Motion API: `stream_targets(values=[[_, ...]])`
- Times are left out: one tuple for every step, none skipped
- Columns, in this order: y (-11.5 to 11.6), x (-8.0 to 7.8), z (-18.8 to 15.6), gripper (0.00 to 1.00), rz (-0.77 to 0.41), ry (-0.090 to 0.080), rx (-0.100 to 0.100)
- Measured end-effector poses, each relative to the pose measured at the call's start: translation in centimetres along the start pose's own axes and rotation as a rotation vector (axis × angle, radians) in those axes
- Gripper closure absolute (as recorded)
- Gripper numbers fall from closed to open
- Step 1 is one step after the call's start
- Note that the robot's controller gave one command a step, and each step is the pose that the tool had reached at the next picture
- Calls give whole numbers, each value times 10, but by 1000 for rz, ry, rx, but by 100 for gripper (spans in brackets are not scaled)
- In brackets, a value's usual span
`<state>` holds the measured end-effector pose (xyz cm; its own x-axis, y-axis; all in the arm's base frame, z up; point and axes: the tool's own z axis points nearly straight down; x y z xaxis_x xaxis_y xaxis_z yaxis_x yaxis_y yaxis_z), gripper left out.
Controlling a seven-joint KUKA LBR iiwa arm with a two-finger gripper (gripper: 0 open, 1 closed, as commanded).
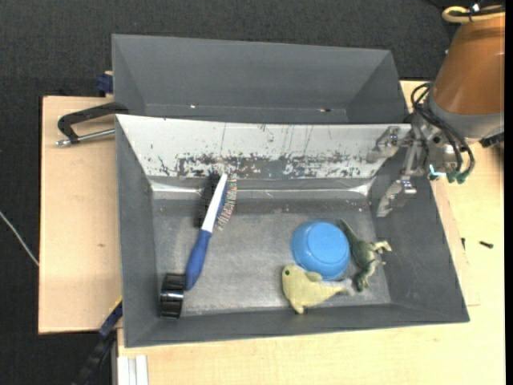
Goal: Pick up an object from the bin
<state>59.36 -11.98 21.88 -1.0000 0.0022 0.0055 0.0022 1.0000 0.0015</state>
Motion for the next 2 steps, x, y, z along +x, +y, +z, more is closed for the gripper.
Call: stream_targets(values=[[-18,89,134,0,-177,-20,6],[-35,50,117,0,-326,-15,5]])
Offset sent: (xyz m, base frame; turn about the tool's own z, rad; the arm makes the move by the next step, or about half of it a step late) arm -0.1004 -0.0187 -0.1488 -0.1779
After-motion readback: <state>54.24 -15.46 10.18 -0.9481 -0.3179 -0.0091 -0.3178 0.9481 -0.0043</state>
